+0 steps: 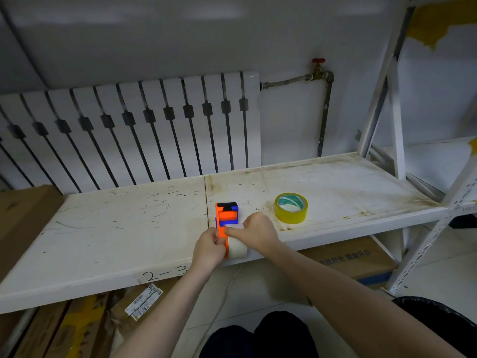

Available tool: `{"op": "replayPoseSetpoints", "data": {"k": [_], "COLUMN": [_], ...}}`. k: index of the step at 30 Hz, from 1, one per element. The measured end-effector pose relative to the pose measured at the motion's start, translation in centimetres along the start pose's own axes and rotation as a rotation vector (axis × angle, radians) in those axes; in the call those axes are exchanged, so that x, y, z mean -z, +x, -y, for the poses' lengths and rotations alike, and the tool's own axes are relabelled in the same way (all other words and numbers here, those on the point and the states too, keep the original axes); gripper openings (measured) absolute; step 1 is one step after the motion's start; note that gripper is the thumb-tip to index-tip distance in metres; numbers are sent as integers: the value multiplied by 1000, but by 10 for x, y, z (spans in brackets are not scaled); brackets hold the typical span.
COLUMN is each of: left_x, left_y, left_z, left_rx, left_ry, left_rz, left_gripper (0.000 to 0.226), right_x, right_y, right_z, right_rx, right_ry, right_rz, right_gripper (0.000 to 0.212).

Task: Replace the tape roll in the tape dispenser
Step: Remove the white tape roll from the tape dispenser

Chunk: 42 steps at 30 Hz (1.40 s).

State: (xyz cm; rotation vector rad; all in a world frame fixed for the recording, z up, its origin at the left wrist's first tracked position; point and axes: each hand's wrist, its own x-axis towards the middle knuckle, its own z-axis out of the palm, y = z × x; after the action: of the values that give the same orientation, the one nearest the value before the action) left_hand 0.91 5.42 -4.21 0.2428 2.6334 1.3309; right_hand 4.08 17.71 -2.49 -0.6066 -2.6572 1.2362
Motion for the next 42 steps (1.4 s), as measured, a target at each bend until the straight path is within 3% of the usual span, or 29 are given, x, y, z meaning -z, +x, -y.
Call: {"op": "replayPoseSetpoints", "data": {"k": [2,4,6,9,12,15,22,25,26,31,37,40,42], "left_x": [6,12,15,13,10,7,11,11,12,28,30,31,35], "left_y": [4,9,6,3,-2,-4,4,6,6,10,0,-1,0], "left_z": [2,2,-4,-7,1,6,8,3,2,-9,-13,-8,-8], "left_rx": [124,217,261,254,152,64,46,55,56,148,-41,-132,-171], "left_ry": [-168,-325,-399,-464,-388,-307,-160,-145,-152,-477,-403,-308,-281], "left_rz": [-6,-3,12,28,96,88,76,41,24,-47,114,63,63], "left_gripper": [27,28,26,25,25,27,47,48,49,34,27,35,39], "right_x": [-7,-15,-24,-30,-28,-27,-17,-13,-12,-20,-16,-10,-5], "right_y": [-7,-16,-22,-27,-27,-25,-23,-21,-21,-20,-18,-14,-15], "right_z": [-4,-12,-18,-20,-18,-16,-12,-11,-11,-24,-24,-19,-14], "right_rx": [43,67,85,113,138,169,215,244,256,261,307,348,396], "right_ry": [38,69,32,36,75,61,-7,9,5,26,148,155,119], "right_rz": [86,147,101,19,-3,3,60,54,45,38,-5,3,41], "right_gripper": [41,52,63,58,46,47,53,40,31,26,19,18,29]}}
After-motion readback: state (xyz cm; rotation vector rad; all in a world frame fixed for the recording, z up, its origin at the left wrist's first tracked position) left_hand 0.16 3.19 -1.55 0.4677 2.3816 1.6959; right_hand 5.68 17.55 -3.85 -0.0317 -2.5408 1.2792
